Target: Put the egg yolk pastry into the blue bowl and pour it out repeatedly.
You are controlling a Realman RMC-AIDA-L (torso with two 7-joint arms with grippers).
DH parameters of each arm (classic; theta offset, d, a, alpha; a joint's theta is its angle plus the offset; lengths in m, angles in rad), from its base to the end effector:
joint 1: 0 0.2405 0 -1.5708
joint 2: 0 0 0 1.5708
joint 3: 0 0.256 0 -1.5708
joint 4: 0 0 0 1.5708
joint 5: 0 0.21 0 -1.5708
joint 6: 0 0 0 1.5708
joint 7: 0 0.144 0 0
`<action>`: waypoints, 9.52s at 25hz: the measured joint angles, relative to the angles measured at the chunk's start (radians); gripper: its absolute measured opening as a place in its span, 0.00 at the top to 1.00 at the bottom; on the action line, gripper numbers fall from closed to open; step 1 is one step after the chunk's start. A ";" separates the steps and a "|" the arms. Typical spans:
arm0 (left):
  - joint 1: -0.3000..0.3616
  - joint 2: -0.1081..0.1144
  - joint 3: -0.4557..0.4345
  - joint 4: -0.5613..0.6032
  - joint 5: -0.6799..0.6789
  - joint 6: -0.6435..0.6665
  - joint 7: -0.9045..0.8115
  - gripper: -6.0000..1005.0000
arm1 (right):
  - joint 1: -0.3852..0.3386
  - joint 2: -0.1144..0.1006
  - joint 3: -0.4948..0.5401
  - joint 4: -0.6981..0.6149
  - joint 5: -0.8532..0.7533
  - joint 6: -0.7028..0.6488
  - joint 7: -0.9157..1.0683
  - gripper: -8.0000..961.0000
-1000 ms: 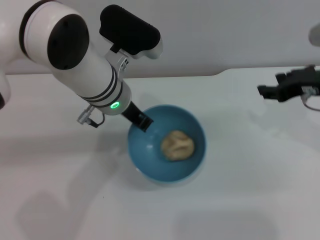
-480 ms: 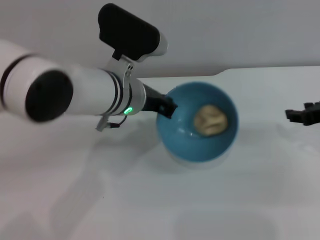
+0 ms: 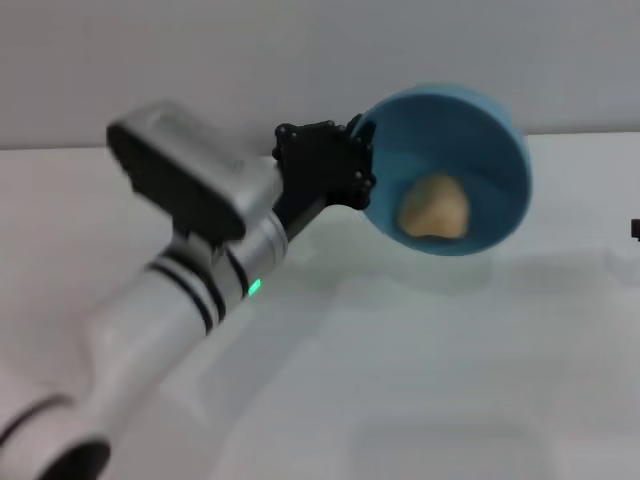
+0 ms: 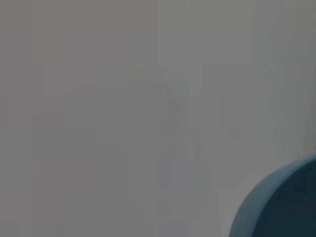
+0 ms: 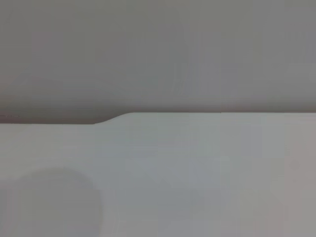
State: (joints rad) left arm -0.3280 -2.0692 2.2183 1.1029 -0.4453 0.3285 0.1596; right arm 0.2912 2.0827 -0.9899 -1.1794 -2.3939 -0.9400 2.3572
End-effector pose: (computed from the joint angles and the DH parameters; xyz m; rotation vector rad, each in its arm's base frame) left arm -0.1412 0.3371 -0.0984 -2.1457 -0.3228 -0.6783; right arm 0.3343 0.3550 0.0786 -1.9065 1.1928 0.1030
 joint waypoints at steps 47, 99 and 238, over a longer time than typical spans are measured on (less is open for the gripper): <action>-0.114 0.006 -0.086 -0.045 -0.449 -0.066 0.268 0.99 | 0.050 -0.007 -0.195 0.001 0.211 -0.192 -0.141 0.46; -0.429 0.008 -0.554 0.006 0.046 -1.431 -0.046 0.99 | 0.311 -0.008 -0.632 0.066 0.015 -0.588 0.177 0.46; -0.576 -0.008 -0.297 0.004 -0.092 -1.598 -0.049 0.91 | 0.098 0.004 -0.320 -0.158 0.024 0.062 -0.027 0.44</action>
State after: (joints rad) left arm -0.9043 -2.0773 1.9218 1.1073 -0.5371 -1.2690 0.1109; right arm 0.3889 2.0862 -1.3099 -1.3374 -2.3698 -0.8781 2.3303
